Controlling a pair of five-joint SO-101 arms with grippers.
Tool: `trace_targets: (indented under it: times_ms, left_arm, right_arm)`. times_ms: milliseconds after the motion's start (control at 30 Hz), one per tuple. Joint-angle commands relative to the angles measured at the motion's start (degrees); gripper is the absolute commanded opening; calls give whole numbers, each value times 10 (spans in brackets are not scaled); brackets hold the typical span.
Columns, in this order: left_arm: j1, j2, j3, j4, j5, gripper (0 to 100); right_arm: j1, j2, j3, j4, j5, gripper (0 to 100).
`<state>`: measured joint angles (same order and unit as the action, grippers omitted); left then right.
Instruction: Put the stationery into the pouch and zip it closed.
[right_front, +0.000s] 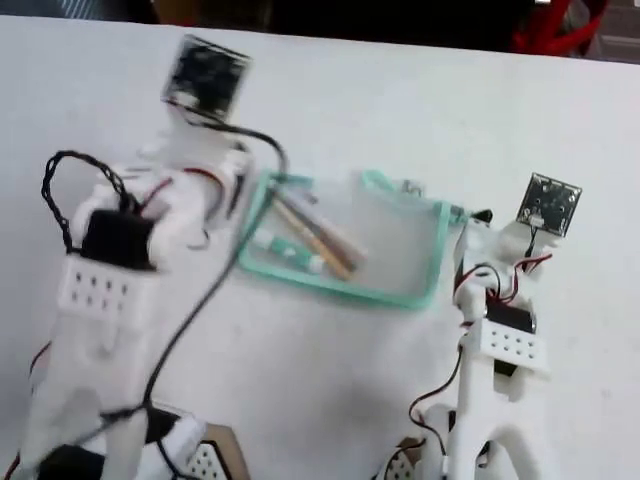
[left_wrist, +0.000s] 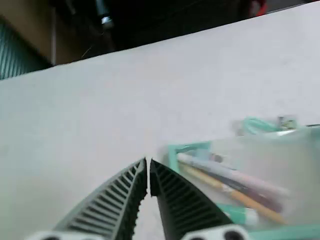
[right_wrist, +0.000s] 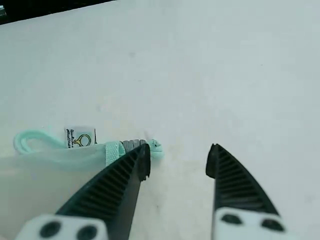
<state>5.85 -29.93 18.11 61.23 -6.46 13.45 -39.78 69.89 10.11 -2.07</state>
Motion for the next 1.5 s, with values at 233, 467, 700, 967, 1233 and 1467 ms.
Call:
trace_targets:
  times_ms: [233,467,700,967,1233,1467]
  left_arm:
    - [-42,227,156,-429,-3,24]
    - [40,391,44,-444,-4,24]
    - [43,525,-83,-439,-3,24]
    - [63,531,-91,-376,-6,24]
    - [80,529,-91,-331,-5,25]
    - [83,535,-91,-328,-6,26]
  right_arm:
    - [-3,0,-1,-8,-1,183]
    - [-13,0,4,-9,0,183]
    - [-13,0,4,-9,0,183]
    - [-14,17,10,-43,0,183]
    - [-14,29,10,-58,0,183]
    - [-10,29,10,-58,0,183]
